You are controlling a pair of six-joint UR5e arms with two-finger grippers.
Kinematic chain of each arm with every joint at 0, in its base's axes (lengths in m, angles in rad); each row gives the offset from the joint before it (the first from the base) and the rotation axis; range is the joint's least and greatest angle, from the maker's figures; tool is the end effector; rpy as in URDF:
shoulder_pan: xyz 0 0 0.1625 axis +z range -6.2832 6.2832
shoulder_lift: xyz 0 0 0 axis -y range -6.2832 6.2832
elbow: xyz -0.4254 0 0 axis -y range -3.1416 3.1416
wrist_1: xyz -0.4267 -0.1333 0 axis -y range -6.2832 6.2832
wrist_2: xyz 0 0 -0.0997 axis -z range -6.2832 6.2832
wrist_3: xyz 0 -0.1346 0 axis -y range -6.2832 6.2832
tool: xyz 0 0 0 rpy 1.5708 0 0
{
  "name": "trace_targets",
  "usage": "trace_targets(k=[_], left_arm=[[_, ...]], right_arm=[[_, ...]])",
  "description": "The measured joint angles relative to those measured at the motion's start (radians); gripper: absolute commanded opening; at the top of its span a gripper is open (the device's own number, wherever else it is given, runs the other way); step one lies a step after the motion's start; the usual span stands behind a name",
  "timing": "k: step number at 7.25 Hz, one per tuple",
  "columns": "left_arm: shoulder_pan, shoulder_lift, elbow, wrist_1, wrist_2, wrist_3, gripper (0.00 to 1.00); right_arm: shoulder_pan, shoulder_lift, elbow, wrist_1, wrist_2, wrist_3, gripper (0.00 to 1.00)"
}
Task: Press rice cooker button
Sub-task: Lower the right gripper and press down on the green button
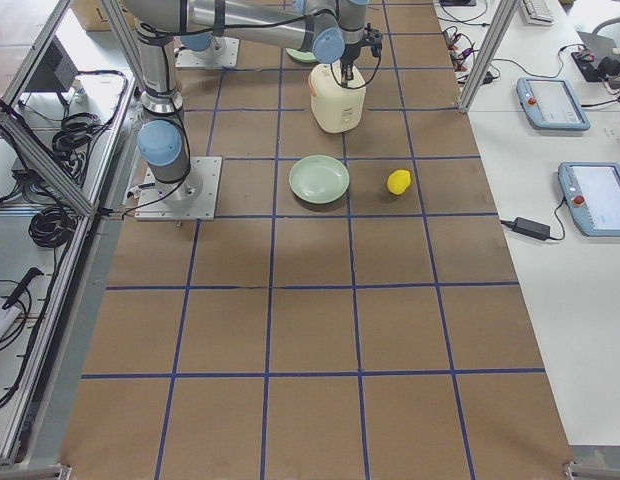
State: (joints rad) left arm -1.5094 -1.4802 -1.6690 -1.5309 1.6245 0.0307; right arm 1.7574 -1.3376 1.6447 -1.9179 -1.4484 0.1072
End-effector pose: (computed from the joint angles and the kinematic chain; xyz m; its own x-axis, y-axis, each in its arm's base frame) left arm -0.0956 -0.4990 0.4518 -0.9980 -0.0323 -0.0546 -0.0307 0.9991 -0.0306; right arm 0.2603 -0.5716 0.3179 -0.9886 -0.0828 -0.1256 -0.0801 0.9964 -0.0267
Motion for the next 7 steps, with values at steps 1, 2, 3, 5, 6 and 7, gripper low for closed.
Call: trace_targets(k=[1, 2, 3, 5, 6, 7], left_arm=[[0.0, 0.0, 0.0, 0.0, 0.0, 0.0, 1.0], [0.0, 0.0, 0.0, 0.0, 0.0, 0.0, 1.0], [0.0, 0.0, 0.0, 0.0, 0.0, 0.0, 1.0], [0.0, 0.0, 0.0, 0.0, 0.0, 0.0, 1.0], [0.0, 0.0, 0.0, 0.0, 0.0, 0.0, 1.0], [0.0, 0.0, 0.0, 0.0, 0.0, 0.0, 1.0]], right_arm=[[0.004, 0.0, 0.006, -0.012, -0.001, 0.001, 0.1], [0.008, 0.001, 0.01, -0.021, -0.002, 0.001, 0.11], [0.009, 0.002, 0.011, -0.025, -0.003, 0.002, 0.11], [0.009, 0.002, 0.005, -0.026, -0.004, 0.002, 0.27], [0.009, 0.0, -0.002, -0.022, -0.004, 0.002, 0.53], [0.008, -0.004, -0.009, -0.01, -0.005, 0.002, 0.69]])
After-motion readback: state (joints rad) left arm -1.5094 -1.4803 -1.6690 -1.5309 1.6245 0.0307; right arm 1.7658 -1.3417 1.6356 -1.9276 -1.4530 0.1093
